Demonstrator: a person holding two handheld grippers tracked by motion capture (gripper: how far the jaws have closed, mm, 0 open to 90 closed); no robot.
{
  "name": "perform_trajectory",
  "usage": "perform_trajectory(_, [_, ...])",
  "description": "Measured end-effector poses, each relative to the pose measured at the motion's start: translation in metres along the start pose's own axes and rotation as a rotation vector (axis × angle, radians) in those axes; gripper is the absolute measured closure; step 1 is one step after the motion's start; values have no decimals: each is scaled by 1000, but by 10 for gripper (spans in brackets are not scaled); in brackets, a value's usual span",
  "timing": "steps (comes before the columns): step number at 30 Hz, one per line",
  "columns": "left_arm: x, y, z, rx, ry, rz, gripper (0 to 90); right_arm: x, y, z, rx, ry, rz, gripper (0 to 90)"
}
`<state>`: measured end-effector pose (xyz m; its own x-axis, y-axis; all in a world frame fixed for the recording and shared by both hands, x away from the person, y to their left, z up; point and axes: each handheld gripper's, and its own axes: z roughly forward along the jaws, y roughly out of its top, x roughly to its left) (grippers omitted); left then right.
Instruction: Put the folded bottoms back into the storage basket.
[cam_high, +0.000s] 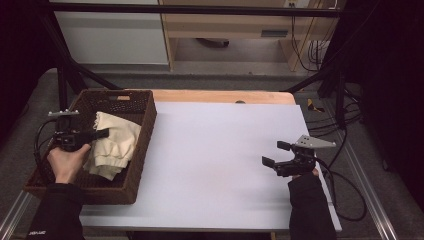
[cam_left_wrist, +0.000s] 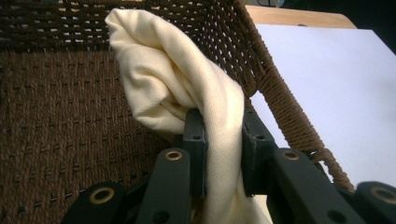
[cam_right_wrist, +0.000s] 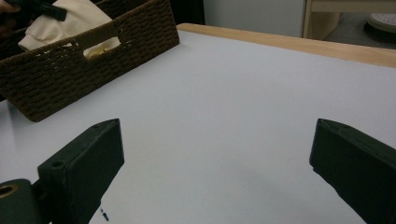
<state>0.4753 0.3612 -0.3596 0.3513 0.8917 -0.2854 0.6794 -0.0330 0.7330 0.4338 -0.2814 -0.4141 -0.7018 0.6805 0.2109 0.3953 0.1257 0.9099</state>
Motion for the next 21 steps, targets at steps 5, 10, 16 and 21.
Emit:
perform_trajectory(5, [0, -1, 4, 10, 3, -1, 744, 0, 0, 0, 0, 0, 1, 32])
perform_trajectory(10, [1, -1, 6, 27, 30, 11, 734, 0, 0, 0, 0, 1, 1, 32])
perform_trajectory(16, [5, -2, 9, 50, 114, 28, 673, 0, 0, 0, -1, 1, 1, 32])
perform_trajectory(21, [8, -2, 3, 7, 162, 27, 461, 0, 0, 0, -1, 1, 0, 32])
